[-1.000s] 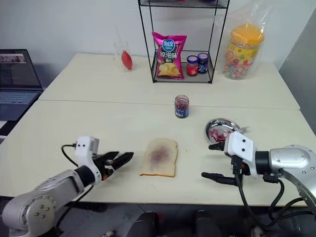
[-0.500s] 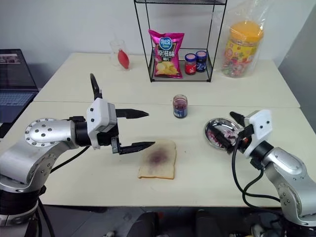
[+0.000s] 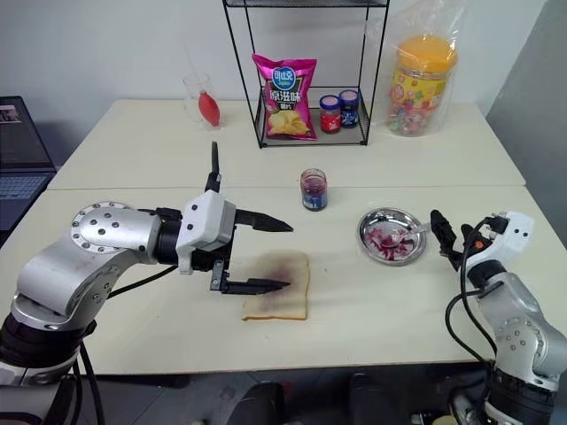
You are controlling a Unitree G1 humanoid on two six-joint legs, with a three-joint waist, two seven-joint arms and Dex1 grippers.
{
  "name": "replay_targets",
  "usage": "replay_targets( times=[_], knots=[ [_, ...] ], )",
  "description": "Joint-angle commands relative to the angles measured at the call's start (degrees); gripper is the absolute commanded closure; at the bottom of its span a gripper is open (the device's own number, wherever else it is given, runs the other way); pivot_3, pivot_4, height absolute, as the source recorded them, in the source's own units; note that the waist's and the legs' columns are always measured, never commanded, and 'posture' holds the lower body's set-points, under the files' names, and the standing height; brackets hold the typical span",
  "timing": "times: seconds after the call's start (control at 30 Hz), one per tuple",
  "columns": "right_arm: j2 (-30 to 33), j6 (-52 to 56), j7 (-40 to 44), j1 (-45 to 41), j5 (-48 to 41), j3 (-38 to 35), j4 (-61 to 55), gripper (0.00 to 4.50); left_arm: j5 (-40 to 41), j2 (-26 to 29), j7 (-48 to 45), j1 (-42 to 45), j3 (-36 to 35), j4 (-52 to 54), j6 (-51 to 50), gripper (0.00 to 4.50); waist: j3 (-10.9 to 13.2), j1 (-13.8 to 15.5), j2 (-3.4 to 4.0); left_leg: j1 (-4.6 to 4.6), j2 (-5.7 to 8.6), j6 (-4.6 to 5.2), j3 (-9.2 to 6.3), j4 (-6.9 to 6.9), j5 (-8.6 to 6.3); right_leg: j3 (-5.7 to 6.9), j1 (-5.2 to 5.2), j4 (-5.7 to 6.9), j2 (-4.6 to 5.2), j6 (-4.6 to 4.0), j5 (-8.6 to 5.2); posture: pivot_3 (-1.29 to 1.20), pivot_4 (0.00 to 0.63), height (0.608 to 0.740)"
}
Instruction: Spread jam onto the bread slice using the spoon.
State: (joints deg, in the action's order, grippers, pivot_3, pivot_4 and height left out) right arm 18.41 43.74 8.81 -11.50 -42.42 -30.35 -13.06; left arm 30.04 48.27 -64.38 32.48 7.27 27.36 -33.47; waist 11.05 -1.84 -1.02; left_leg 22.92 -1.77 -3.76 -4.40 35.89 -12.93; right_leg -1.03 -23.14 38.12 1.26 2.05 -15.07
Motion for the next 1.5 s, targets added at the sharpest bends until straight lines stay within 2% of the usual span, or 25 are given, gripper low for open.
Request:
replay_targets(
  times=[0.03,0.43,0.7,0.8,0.87,1.13,1.33,1.4,1.5],
  knots=[
    [1.0,-0.4,2.4,-3.1,-1.3,0.1,5.7,0.00,-0.9,0.1,0.4,0.3,0.1,1.8,0.5,0.02,0.0,0.0,0.00,0.00,0.00,0.00,0.00,0.00,0.00,-0.01,0.00,0.00,-0.01,0.00,0.00,0.00,0.150,0.740],
    [3.0,-0.1,9.3,-13.6,-2.5,0.4,23.1,0.00,-4.1,0.3,0.1,-0.7,1.2,1.2,2.5,0.02,0.0,0.0,0.01,-0.01,-0.01,0.01,0.11,0.04,0.00,-0.11,-0.02,0.03,-0.02,0.02,0.02,0.00,0.150,0.740],
    [4.3,1.5,12.0,-14.9,-3.3,0.5,25.9,0.00,-5.1,-0.1,0.0,-0.9,1.2,0.8,2.9,0.02,0.0,0.0,0.01,0.01,-0.01,0.01,0.11,0.03,0.00,-0.10,-0.02,0.01,-0.01,0.02,0.02,0.00,0.150,0.740],
    [4.2,1.8,12.1,-15.1,-3.6,0.0,26.2,0.43,-5.3,-0.3,0.0,-0.9,1.3,0.6,3.0,0.00,0.0,0.0,0.01,-0.02,-0.02,0.01,0.11,0.04,0.00,-0.10,-0.02,0.06,-0.02,0.02,0.02,0.00,0.150,0.740],
    [4.2,2.3,12.3,-15.1,-3.9,-0.2,26.1,0.96,-5.5,-0.5,0.0,-0.9,1.4,0.6,3.1,0.00,0.0,0.0,0.01,-0.03,-0.02,0.01,0.11,0.04,0.01,-0.10,-0.02,0.08,-0.02,0.02,0.02,0.00,0.150,0.740],
    [4.6,2.2,12.8,-15.5,-3.8,-0.6,27.2,2.53,-6.6,-0.9,0.1,-0.3,1.9,-0.4,3.6,0.00,0.0,0.0,0.01,-0.02,-0.01,0.01,0.11,0.06,0.01,-0.11,-0.02,0.08,-0.02,0.02,0.02,0.00,0.150,0.740],
    [4.8,2.4,13.6,-15.6,-4.1,-1.1,27.3,4.07,-7.1,-1.0,0.1,-0.4,2.0,-0.7,4.0,0.00,0.0,0.0,0.01,-0.02,-0.01,0.01,0.11,0.06,0.01,-0.11,-0.02,0.09,-0.02,0.02,0.02,0.00,0.150,0.740],
    [5.0,2.6,13.8,-15.4,-4.1,-1.1,27.1,4.45,-7.2,-1.0,0.2,-0.4,1.9,-0.7,4.0,0.00,0.0,0.0,0.02,-0.02,-0.02,0.01,0.11,0.07,0.01,-0.11,-0.02,0.09,-0.02,0.02,0.03,0.00,0.150,0.740],
    [5.4,3.2,14.2,-15.3,-5.3,-1.3,26.1,4.49,-7.3,-1.3,0.6,-0.5,1.6,-0.8,3.9,0.00,0.0,0.0,0.02,-0.04,-0.01,0.01,0.11,0.08,0.01,-0.11,-0.02,0.14,-0.02,0.02,0.03,0.00,0.150,0.740]
  ],
)
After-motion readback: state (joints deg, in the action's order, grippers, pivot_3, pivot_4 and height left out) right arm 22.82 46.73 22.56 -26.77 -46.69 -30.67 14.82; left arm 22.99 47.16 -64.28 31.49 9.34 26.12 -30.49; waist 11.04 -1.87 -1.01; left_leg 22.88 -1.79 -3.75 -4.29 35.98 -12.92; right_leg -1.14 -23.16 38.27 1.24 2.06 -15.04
